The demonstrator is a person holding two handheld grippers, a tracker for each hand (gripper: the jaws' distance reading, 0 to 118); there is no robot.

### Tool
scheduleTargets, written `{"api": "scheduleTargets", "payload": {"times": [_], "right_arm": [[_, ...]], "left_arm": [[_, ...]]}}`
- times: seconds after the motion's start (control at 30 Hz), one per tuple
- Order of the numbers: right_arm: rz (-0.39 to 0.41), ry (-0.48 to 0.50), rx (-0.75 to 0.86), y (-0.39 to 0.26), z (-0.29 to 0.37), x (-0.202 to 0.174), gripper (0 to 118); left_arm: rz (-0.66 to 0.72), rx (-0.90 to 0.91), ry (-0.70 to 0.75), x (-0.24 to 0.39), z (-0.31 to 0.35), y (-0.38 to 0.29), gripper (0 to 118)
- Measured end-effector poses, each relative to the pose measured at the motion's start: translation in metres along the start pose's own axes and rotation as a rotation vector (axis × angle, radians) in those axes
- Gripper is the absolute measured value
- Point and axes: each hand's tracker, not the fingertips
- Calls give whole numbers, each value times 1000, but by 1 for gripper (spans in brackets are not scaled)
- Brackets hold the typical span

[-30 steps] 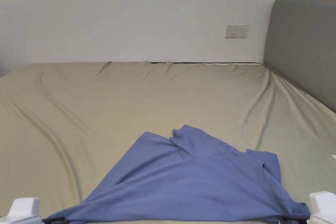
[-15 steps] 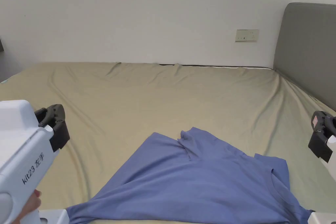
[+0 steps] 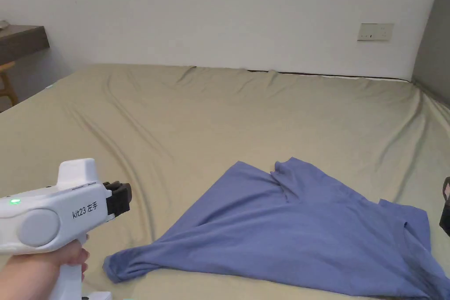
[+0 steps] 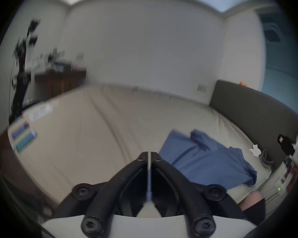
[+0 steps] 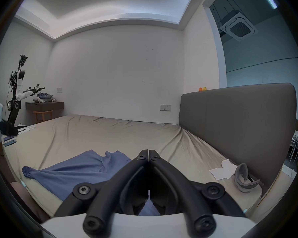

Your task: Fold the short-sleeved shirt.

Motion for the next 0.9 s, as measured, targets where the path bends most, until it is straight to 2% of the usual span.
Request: {"api": "scheduleTargets", "payload": {"times": [0.03,0.07,0.1,0.2,0.3,0.4,0.43,0.5,0.57,0.63,0.7,0.77,0.9], "right_arm": [[0,4,-7,2,1,-3,0],[-6,13,-20,1,0,-5,0],[-5,20,-27,0,-1,-7,0],[-4,35,-42,1,-3,-11,0],[-6,48,-55,3,-5,-14,0],[7,56,-67,2,-5,-17,0],[10,59,-72,2,-5,-17,0],[15,61,-77,2,-4,-18,0],[7,66,-86,2,-5,-16,0],[-11,75,-104,1,-6,-16,0],[-19,87,-126,-1,-11,-15,0],[-9,95,-145,-2,-20,-16,0],[-92,128,-287,-11,-66,-8,0]], "left_arm": [[33,-35,10,-9,-14,-8,66],[63,-68,27,-16,-28,-18,89],[63,-109,84,-23,-36,-27,98],[-29,-212,146,-26,-64,-46,87],[6,-255,160,-33,-89,-62,84],[-27,-329,170,-32,-100,-78,68],[-19,-332,178,-34,-101,-78,51],[55,-302,132,-40,-98,-76,0],[64,-325,110,-40,-95,-72,0],[-5,-337,50,-33,-89,-73,0],[-81,-320,69,-26,-83,-68,0],[-109,-248,92,-22,-74,-61,0],[-90,-44,99,-12,-41,-35,0]]}}
